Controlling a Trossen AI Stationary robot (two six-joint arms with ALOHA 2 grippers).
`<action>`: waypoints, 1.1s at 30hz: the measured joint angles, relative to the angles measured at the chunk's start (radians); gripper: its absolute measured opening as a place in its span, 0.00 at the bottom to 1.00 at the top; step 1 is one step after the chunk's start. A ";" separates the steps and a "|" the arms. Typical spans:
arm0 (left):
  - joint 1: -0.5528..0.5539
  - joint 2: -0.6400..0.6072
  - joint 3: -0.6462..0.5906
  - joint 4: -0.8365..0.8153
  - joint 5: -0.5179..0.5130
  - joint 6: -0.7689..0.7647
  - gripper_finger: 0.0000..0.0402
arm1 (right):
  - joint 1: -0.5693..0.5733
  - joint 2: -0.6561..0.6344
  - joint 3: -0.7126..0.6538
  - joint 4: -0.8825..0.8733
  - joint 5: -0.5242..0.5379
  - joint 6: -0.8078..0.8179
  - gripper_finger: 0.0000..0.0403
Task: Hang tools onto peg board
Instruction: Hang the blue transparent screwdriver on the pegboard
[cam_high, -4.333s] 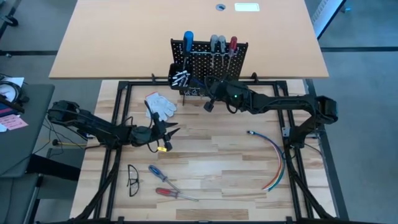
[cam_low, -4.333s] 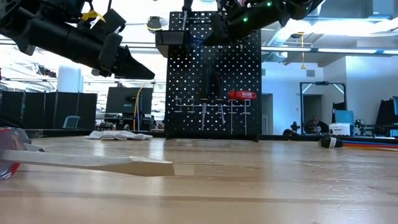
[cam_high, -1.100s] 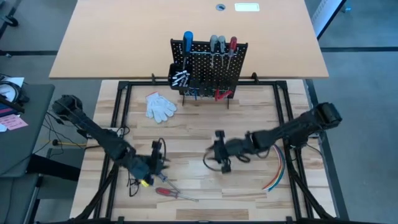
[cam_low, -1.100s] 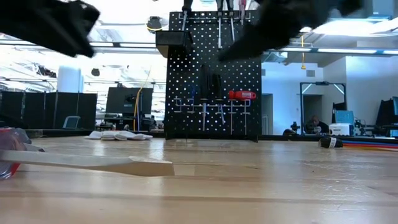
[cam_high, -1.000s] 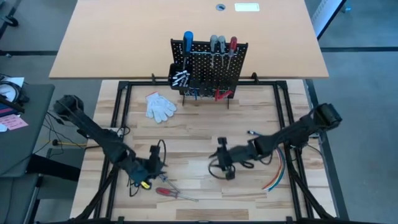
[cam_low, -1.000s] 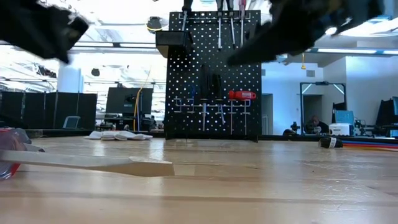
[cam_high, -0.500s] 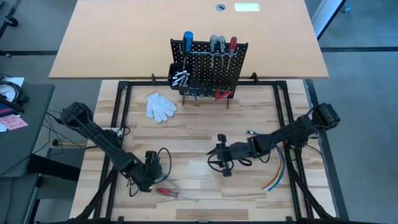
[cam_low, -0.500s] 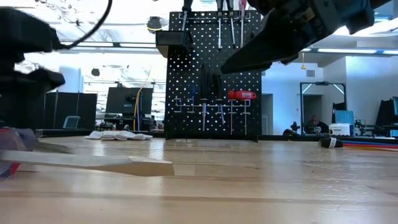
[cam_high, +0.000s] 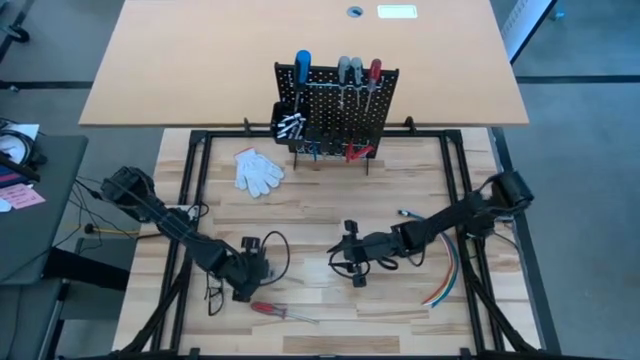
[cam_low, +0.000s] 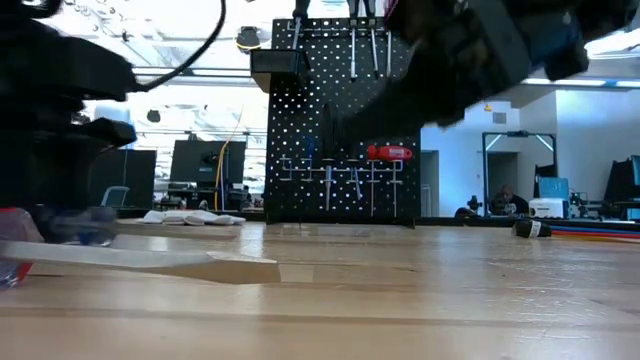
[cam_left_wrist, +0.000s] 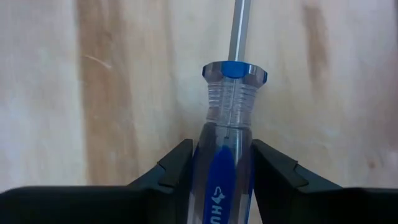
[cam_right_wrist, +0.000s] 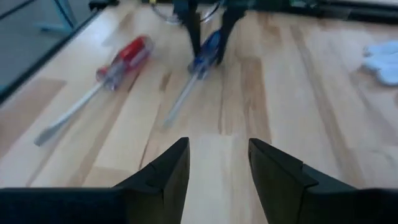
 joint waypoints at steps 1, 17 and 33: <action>0.010 0.002 0.012 -0.009 -0.003 0.000 0.29 | -0.003 0.014 0.000 -0.003 -0.006 -0.012 0.44; 0.117 0.005 0.299 -0.253 -0.030 -0.064 0.29 | -0.014 0.070 0.084 -0.045 -0.006 -0.031 0.47; 0.156 0.005 0.307 -0.236 -0.031 -0.055 0.29 | -0.031 0.070 0.085 -0.010 -0.009 -0.045 0.19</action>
